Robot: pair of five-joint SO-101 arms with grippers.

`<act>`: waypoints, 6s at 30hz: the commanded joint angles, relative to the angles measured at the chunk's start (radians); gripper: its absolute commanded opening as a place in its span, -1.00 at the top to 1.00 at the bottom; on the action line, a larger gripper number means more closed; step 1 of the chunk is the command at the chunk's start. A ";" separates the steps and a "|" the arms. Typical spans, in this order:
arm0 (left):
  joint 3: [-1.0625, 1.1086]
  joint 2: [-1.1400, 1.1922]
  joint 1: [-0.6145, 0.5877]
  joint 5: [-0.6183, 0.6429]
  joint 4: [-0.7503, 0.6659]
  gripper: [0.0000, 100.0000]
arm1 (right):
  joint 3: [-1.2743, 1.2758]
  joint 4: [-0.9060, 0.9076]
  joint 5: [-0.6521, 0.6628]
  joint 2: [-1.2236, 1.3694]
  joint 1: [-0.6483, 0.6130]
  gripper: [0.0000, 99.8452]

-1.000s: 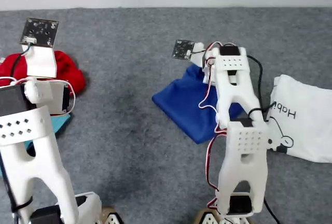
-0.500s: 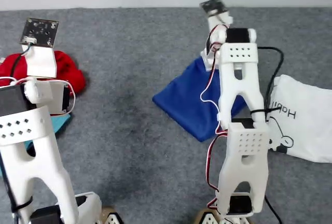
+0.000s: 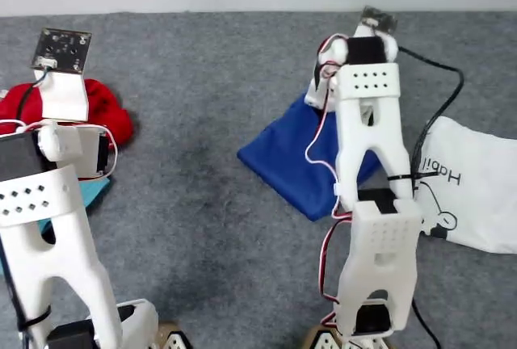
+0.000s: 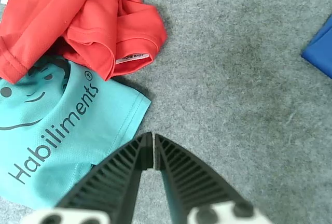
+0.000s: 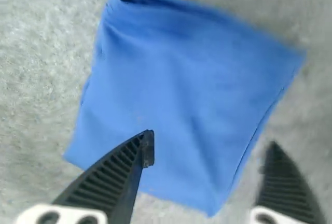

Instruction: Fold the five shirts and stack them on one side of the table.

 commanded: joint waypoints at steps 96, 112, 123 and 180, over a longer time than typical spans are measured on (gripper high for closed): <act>-0.004 -0.130 -0.003 -0.005 -0.012 0.97 | 0.446 -0.386 1.298 -0.151 0.849 0.85; -0.004 -0.130 -0.003 -0.006 -0.012 0.97 | 0.293 -0.094 1.231 -0.288 0.779 0.93; -0.004 -0.135 -0.003 -0.006 -0.008 0.97 | 0.287 -0.246 1.097 0.013 0.585 0.98; 0.202 0.305 -0.315 -0.453 -0.272 0.62 | 0.984 0.039 1.105 -0.785 0.739 0.98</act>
